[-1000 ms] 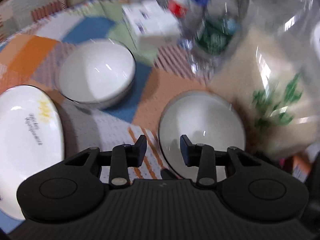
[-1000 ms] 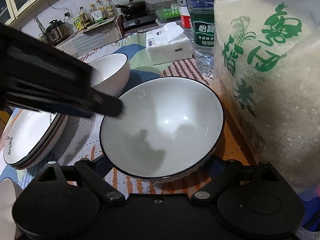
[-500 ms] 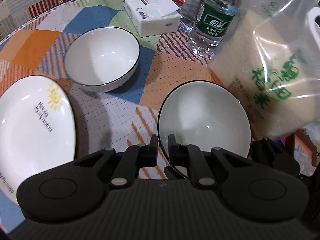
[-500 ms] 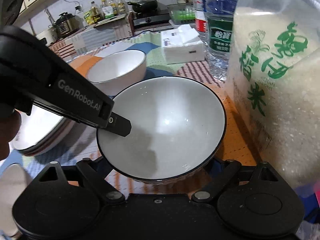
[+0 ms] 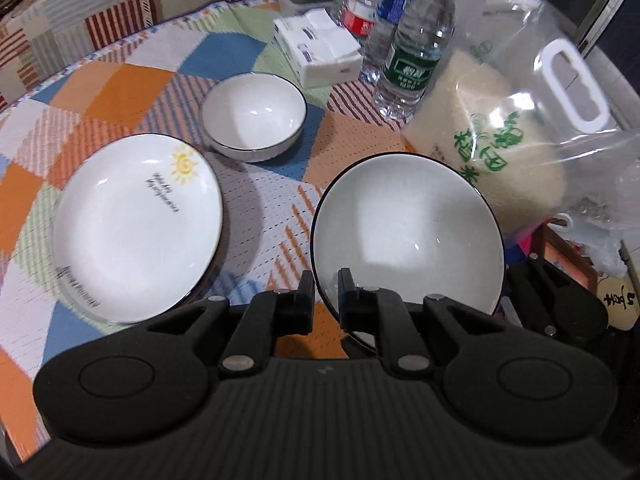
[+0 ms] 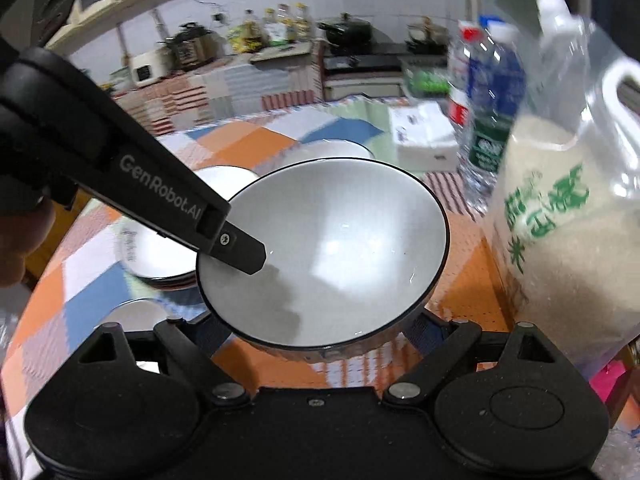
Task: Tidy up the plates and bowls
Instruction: 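Lift the second bowl with the left gripper, lower it into the first bowl, open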
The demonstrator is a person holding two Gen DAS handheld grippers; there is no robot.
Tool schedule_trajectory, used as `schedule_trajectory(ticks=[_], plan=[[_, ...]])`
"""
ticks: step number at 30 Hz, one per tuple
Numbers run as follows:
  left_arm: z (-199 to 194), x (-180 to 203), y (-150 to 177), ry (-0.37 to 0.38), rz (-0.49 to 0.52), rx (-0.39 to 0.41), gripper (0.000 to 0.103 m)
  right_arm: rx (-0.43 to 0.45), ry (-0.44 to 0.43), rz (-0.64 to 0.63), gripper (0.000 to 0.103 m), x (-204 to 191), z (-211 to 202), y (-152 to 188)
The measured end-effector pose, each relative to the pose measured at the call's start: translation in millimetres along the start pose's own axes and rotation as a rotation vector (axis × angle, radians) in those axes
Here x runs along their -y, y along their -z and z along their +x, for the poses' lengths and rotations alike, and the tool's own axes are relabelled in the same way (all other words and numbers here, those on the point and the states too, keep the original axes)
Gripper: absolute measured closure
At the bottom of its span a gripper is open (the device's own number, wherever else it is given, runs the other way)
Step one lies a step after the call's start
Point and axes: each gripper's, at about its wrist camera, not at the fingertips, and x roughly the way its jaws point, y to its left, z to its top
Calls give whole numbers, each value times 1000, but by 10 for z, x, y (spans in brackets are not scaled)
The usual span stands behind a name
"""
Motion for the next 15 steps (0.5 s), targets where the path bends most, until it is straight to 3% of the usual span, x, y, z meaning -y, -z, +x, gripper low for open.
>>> schedule_trajectory(ticks=[8,15], plan=[[-588,-190,362,-22,-10,43,93,35,-108,-97,11,-370,-398,26],[-867,-444,685,-40,-71,47,93,34,-200,-180,11,-682,-531,96]])
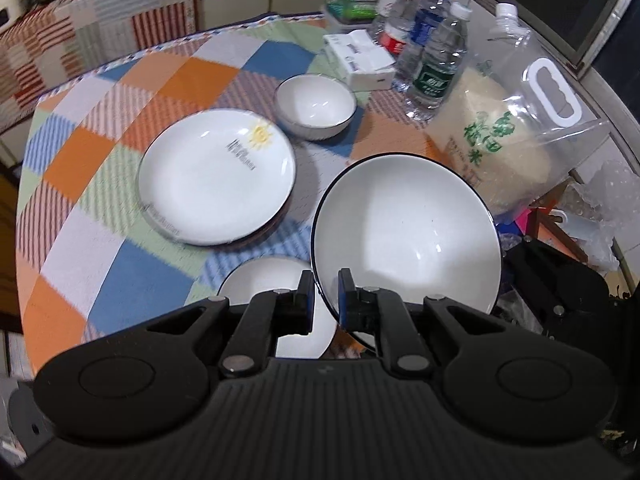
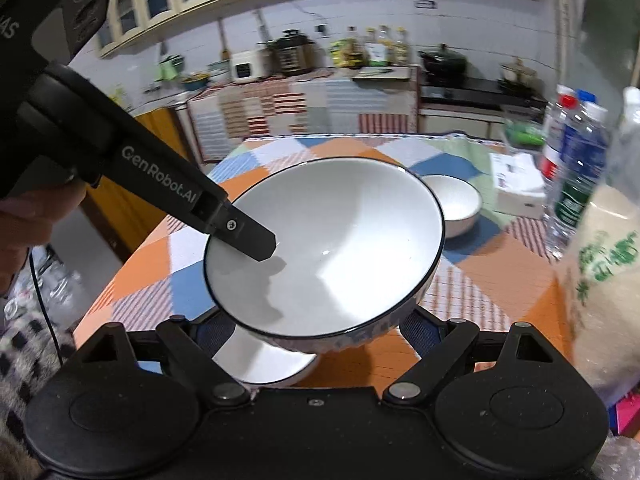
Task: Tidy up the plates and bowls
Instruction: 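Lift the second bowl with the left gripper, lower it into the first bowl, open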
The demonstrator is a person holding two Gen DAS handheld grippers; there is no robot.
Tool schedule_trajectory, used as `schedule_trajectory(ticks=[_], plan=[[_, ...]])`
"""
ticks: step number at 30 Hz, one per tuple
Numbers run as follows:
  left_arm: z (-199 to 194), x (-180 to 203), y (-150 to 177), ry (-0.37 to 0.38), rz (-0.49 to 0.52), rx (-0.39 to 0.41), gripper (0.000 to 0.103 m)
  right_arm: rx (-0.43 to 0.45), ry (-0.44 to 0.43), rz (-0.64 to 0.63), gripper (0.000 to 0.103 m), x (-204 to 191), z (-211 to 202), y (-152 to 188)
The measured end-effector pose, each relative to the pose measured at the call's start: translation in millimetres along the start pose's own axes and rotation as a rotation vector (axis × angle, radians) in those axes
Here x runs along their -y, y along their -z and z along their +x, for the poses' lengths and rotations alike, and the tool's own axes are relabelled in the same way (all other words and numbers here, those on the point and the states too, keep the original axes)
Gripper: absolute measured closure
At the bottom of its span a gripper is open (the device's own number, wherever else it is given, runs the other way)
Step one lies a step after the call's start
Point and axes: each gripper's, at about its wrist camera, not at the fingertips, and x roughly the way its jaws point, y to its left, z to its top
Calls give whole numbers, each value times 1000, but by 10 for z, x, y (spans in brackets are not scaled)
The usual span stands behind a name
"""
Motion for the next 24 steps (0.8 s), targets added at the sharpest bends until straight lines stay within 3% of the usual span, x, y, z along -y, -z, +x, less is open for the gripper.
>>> schedule_trajectory(ticks=[9,14,24], plan=[[201,-330,272,-48,-99,-59,93,-30,-89,-63,12,-214,250,153],[451,-422,387,-110,-115,-111,93,-95,-126,-46,12,-231,537,252],[762,-546,504,-166,-144,-162,93,-161,-164,-166,12,-286,808,320]])
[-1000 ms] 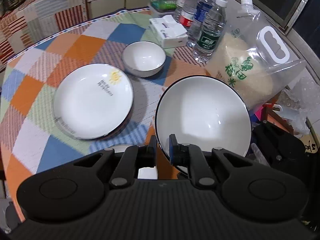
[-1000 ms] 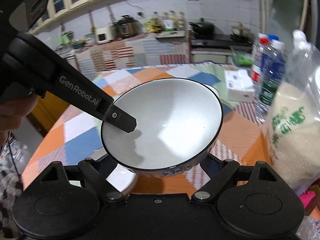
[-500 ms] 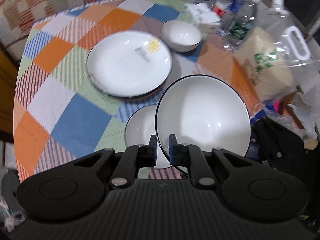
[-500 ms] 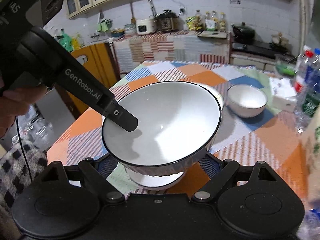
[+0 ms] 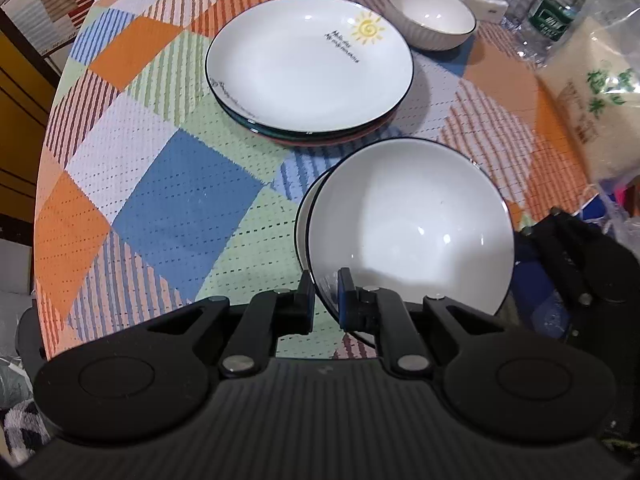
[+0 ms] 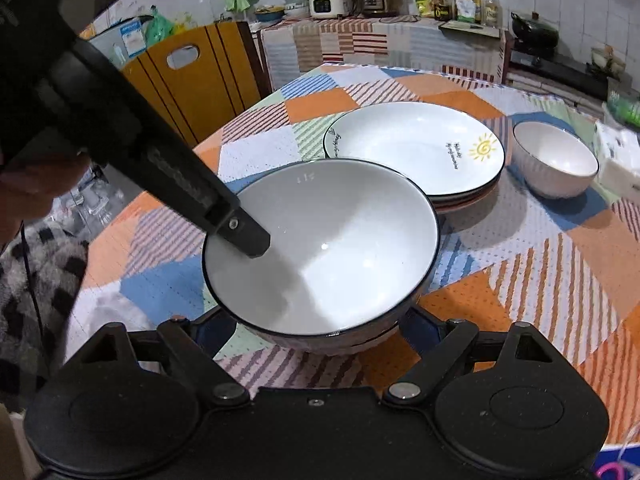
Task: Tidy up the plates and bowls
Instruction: 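Lift the second bowl with the left gripper, lower it into the first bowl, open, then grasp the third white bowl by the tissue box with the left gripper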
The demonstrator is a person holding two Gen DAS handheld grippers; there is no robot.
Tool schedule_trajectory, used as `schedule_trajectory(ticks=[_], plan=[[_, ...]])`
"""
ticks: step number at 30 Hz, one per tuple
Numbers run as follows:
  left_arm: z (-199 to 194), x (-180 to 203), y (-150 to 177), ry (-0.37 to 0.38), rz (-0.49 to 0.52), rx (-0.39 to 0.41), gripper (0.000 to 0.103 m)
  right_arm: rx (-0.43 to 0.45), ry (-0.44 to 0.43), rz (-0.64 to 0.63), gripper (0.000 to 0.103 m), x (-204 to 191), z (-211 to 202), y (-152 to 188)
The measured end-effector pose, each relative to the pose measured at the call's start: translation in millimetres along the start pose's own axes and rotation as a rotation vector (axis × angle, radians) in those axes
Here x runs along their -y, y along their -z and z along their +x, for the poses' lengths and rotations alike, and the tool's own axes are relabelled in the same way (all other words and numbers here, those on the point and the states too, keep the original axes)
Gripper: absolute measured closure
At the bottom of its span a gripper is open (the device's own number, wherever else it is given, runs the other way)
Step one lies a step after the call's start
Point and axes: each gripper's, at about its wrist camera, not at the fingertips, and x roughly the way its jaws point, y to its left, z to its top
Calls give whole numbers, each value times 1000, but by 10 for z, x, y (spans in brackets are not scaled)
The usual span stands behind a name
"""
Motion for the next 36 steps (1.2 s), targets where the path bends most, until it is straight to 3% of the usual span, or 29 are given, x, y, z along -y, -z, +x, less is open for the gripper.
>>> schedule_trajectory(ticks=[12,18,27,36], plan=[[101,127,-19,-105,55,20,87,-41,115,-78,11,-149,84,-34],[-195,110,-118,-111,80,73,86,-31,87,-72,12,-59,-88,-78],[-607,269,-423,-70,132,100,83,73,78,52,11,456,-616,-309],[-645,551,-756,-32,182,83,80,132,212,72,11,968,-844,-524]])
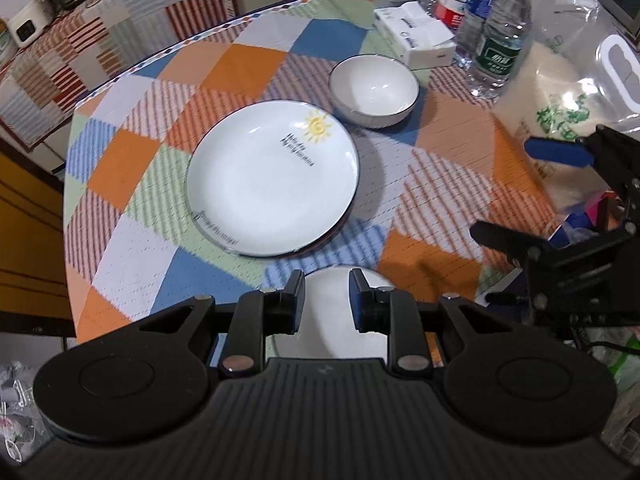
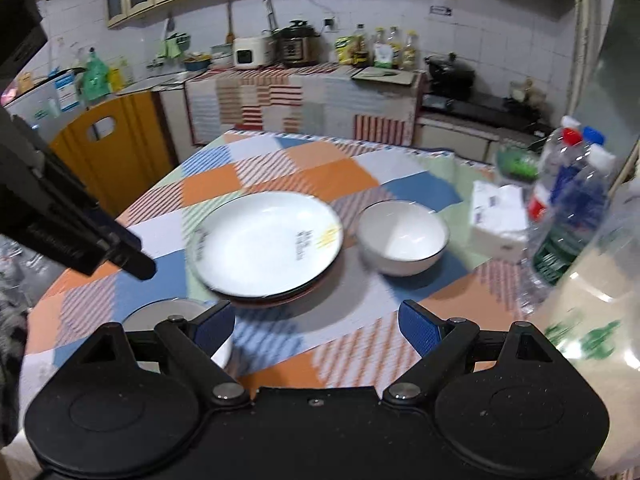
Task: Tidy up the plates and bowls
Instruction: 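Grasp the third white bowl by the tissue box with the left gripper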
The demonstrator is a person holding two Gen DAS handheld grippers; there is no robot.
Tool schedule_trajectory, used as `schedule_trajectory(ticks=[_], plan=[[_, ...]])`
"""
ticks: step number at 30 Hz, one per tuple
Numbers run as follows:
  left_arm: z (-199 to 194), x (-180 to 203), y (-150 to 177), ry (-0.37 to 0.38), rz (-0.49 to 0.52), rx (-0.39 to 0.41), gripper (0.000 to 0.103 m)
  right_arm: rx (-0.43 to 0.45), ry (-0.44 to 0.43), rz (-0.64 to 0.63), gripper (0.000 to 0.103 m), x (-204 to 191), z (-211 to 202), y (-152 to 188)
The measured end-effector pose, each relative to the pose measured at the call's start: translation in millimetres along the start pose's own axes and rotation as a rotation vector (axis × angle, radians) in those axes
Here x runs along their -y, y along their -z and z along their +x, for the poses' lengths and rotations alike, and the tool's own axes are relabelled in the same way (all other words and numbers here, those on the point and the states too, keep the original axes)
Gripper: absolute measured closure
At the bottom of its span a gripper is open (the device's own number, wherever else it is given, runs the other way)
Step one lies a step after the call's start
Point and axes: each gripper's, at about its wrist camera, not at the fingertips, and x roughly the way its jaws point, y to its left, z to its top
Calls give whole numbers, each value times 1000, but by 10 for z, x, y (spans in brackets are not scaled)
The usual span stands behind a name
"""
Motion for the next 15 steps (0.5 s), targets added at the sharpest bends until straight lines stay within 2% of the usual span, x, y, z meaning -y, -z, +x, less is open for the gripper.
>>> schedule_trajectory(ticks=[4,7,9,13,15], plan=[[47,23,-216,4,1,4,80,17,50,-25,11,165,33,-86],[124,10,-384,6,3,21,74,32,76,-41,9,264,118,-120],[202,-13,-499,8,-5,47,65,46,93,-51,8,321,213,-140],[382,-31,-696,12,18,119,53,71,113,-37,8,462,473,-144],[511,-58,-805,24,7,150,40,68,126,-18,8,503,653,-129]])
